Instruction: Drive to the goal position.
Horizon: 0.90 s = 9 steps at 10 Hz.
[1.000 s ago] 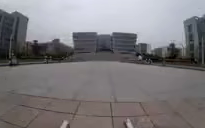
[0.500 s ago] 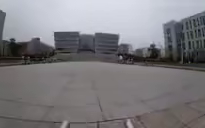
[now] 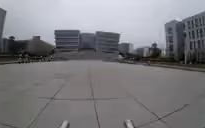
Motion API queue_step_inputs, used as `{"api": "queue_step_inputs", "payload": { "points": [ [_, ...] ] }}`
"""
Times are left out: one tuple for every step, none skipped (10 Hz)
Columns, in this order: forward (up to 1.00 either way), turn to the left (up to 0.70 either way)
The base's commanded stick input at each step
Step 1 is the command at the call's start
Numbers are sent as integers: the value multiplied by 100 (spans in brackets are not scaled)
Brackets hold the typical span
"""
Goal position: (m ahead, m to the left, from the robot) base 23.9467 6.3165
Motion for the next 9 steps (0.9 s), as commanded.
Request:
{"api": "queue_step_inputs", "payload": {
  "points": [
    [100,0],
    [100,0],
    [100,0],
    [100,0],
    [100,0],
    [100,0],
    [100,0],
    [100,0],
    [100,0]
  ]
}}
